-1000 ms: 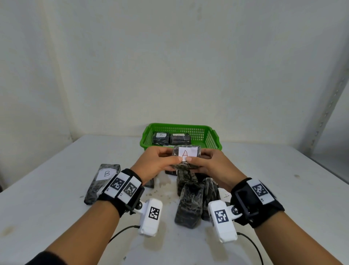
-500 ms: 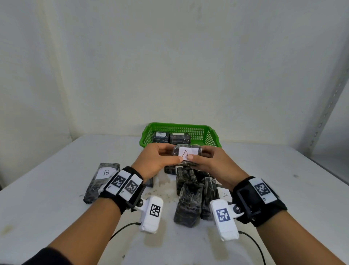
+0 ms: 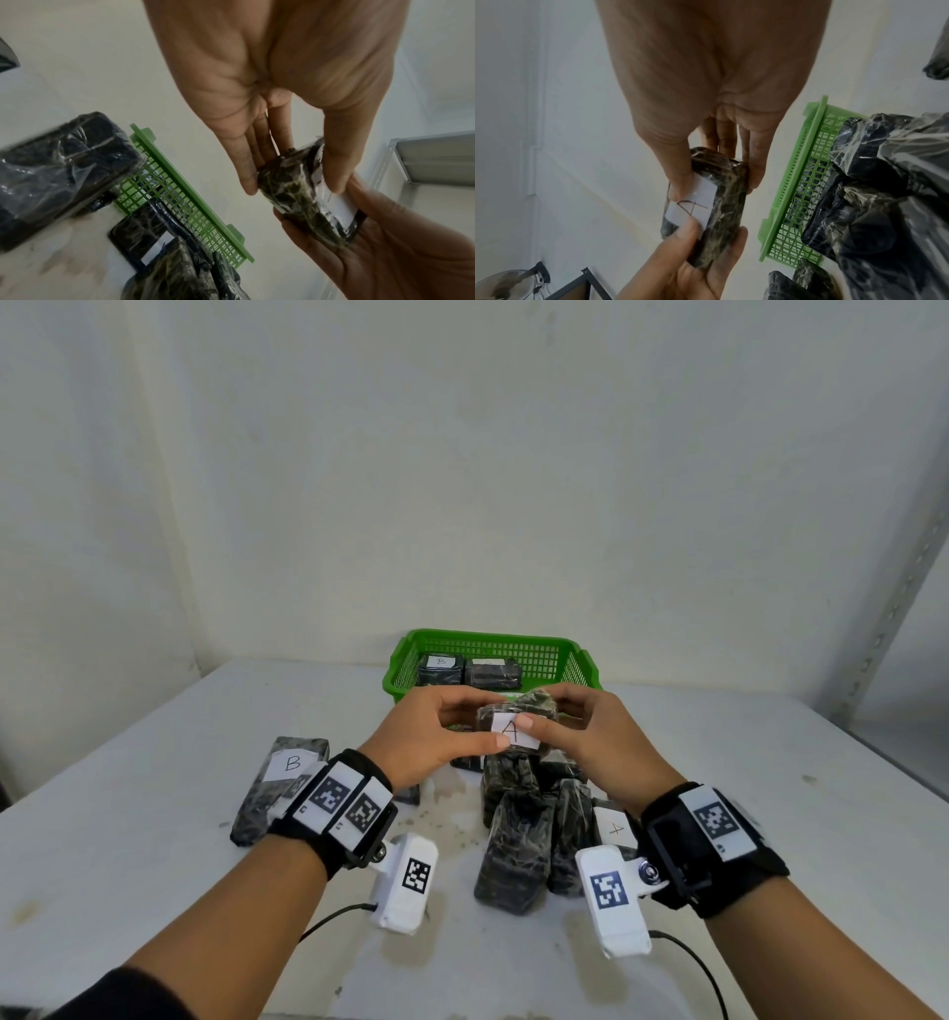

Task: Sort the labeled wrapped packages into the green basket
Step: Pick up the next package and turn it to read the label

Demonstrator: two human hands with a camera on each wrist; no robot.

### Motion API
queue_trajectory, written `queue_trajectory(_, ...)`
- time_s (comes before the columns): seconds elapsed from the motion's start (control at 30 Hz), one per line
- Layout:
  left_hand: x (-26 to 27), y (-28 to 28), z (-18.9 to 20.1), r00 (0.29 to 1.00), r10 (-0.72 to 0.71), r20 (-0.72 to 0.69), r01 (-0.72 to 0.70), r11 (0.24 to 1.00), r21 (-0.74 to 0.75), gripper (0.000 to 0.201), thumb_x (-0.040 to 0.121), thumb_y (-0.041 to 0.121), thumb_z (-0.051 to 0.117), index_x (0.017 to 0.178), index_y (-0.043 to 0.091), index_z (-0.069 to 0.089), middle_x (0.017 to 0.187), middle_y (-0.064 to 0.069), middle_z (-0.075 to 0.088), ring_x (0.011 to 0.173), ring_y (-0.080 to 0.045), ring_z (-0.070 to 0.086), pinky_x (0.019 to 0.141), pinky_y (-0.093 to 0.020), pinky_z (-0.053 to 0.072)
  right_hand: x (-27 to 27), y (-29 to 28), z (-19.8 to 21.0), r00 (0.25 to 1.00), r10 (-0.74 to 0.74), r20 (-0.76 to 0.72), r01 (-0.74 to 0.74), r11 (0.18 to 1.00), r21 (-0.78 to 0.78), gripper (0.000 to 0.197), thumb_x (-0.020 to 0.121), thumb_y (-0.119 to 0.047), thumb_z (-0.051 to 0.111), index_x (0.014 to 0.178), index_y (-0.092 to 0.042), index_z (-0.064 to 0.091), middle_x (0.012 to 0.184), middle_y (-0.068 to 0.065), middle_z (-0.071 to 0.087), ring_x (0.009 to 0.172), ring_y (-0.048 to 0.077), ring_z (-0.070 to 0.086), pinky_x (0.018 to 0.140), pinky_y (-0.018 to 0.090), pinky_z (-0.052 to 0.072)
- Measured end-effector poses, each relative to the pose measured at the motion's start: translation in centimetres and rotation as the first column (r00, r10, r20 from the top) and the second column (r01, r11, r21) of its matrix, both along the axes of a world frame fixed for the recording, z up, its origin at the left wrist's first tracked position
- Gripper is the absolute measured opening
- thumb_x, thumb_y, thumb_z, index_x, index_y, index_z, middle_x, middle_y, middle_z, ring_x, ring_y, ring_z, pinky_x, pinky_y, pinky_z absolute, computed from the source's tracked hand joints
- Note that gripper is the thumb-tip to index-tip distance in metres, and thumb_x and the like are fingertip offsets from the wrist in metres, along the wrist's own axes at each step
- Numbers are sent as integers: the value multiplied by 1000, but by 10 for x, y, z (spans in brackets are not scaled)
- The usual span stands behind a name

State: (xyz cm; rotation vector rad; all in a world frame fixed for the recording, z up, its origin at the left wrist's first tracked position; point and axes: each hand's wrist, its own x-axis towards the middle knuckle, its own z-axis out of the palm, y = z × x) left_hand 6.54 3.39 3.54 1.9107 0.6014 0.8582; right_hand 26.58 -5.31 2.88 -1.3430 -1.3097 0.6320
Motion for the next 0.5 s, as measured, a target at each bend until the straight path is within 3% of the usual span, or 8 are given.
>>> queue_trajectory(0.1, 0, 1, -1, 999, 37, 31, -38, 999, 33, 43, 72, 9, 85, 112, 19, 73, 107, 5, 76, 103, -7, 70, 98, -36, 54, -2, 1, 2, 997, 39, -62, -40, 999, -26, 56, 75, -40, 92, 121, -16, 71, 117, 4, 78, 109, 21, 75, 102, 46, 57)
queue_trajectory(0.2, 4, 2, -2, 998, 58, 28, -60, 994, 88, 45, 69, 6, 86, 108, 21, 72, 107, 5, 75, 104, -7, 69, 98, -36, 54, -8, 1, 10, 970, 107, -219, -136, 983, -124, 44, 90, -39, 77, 122, -9, 71, 120, 12, 76, 109, 27, 75, 97, 41, 61)
queue_trajectory(0.27, 4, 3, -2, 998, 51, 39, -54, 995, 81, 48, 68, 3, 86, 110, 22, 70, 110, 4, 73, 105, -8, 68, 97, -35, 55, -8, 3, 14, 958, 91, -271, -139, 977, -164, 35, 97, -29, 72, 118, -1, 72, 116, 18, 77, 105, 33, 76, 91, 39, 63)
queue_trajectory(0.33, 4, 3, 0, 998, 23, 54, -25, 999, 42, 54, 68, 5, 87, 116, 21, 68, 115, 4, 72, 109, -8, 67, 96, -33, 55, -6, 3, 15, 950, 66, -305, -115, 983, -144, 28, 95, -15, 74, 116, 4, 71, 113, 22, 77, 104, 37, 76, 90, 39, 64)
queue_trajectory(0.4, 4, 2, 1, 999, -11, 39, 11, 1000, -18, 60, 70, 17, 87, 125, 24, 64, 121, 7, 69, 113, -6, 65, 97, -29, 53, -3, 4, 15, 943, 43, -329, -80, 992, -100, 29, 91, -7, 77, 116, 5, 70, 114, 23, 76, 105, 36, 76, 91, 42, 63)
queue_trajectory(0.5, 6, 1, 0, 999, 18, 45, -11, 990, -138, 49, 82, 25, 78, 128, 19, 63, 119, 3, 70, 108, -11, 68, 97, -34, 54, -4, 5, 13, 957, -2, -290, -25, 996, -88, 38, 86, -5, 81, 120, 4, 67, 114, 21, 77, 101, 33, 77, 84, 39, 65)
